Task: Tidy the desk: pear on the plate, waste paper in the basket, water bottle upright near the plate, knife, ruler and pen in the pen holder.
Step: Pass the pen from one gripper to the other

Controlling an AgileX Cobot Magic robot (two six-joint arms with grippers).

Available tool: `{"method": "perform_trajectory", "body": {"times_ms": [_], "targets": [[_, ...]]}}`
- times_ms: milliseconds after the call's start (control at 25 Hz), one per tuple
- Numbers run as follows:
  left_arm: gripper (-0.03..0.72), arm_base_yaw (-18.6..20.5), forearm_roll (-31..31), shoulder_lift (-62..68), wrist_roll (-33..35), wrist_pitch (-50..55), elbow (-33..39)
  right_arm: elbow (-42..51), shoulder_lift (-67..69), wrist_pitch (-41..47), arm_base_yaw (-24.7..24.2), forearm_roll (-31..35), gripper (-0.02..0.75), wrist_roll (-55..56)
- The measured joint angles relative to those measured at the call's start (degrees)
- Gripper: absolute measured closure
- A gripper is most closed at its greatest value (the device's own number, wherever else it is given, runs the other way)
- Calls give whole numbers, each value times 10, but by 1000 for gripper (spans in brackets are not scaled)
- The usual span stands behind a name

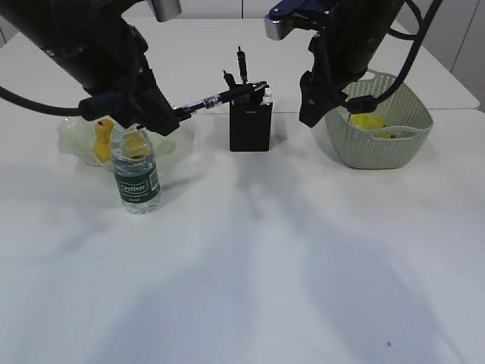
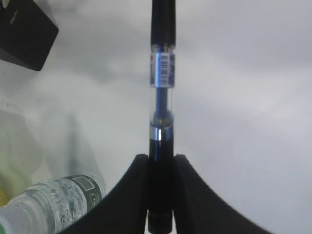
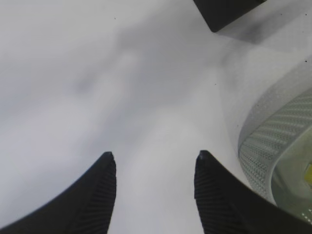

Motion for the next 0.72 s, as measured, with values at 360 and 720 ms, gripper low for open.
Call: {"method": "perform_trajectory", "body": {"times_ms": [360,720], "targets": [[592,41,-58,0,0,-16,0,0,1,0,0,50,351,1],[592,58,-65,0,0,-34,0,0,1,0,0,85,351,1]]}}
